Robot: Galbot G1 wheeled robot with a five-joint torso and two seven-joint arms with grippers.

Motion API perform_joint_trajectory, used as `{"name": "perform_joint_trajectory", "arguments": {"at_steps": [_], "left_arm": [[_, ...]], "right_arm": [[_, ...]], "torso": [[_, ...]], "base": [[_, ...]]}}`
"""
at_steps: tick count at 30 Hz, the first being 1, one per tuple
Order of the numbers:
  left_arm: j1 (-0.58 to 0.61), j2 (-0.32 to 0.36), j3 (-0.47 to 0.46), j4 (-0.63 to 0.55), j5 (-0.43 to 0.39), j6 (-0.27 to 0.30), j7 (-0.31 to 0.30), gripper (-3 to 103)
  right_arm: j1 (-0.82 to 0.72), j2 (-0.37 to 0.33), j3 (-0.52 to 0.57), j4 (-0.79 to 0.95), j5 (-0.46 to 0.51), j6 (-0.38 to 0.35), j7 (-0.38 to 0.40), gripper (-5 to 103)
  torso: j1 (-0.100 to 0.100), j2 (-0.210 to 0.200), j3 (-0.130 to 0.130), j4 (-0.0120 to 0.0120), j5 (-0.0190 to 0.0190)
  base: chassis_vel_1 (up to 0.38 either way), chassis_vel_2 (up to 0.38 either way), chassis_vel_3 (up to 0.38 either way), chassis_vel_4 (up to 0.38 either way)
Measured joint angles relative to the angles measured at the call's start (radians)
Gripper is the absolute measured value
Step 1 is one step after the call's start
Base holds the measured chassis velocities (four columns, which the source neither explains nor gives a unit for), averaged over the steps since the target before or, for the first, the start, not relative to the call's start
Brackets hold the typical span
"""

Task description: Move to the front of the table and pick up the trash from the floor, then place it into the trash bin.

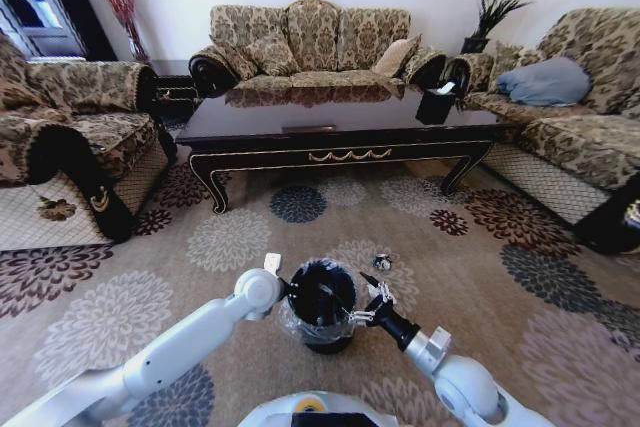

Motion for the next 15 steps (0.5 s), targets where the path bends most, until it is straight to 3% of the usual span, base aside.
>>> {"name": "perform_joint_trajectory", "arguments": {"at_steps": [5, 9, 15], "left_arm": [[0.094, 0.036, -0.135, -0.008, 0.021, 0.000, 0.028, 0], [0.204, 0.058, -0.257, -0.001, 0.087, 0.000, 0.087, 0], [0.333, 0.106, -0.361, -0.029, 0.163, 0.000, 0.145, 0]], "right_arm": [[0.071, 0.003, 0.003, -0.042, 0.052, -0.015, 0.031, 100], [0.129, 0.009, 0.008, -0.111, 0.087, -0.021, 0.025, 100], [0.185, 0.022, -0.006, -0.230, 0.092, -0.021, 0.021, 100]], "torso": [[0.000, 0.000, 0.000, 0.0003, 0.0000], [0.000, 0.000, 0.000, 0.0003, -0.0001], [0.000, 0.000, 0.000, 0.0002, 0.0001]], "base": [[0.000, 0.000, 0.000, 0.000], [0.000, 0.000, 0.000, 0.000], [0.000, 0.000, 0.000, 0.000]]}}
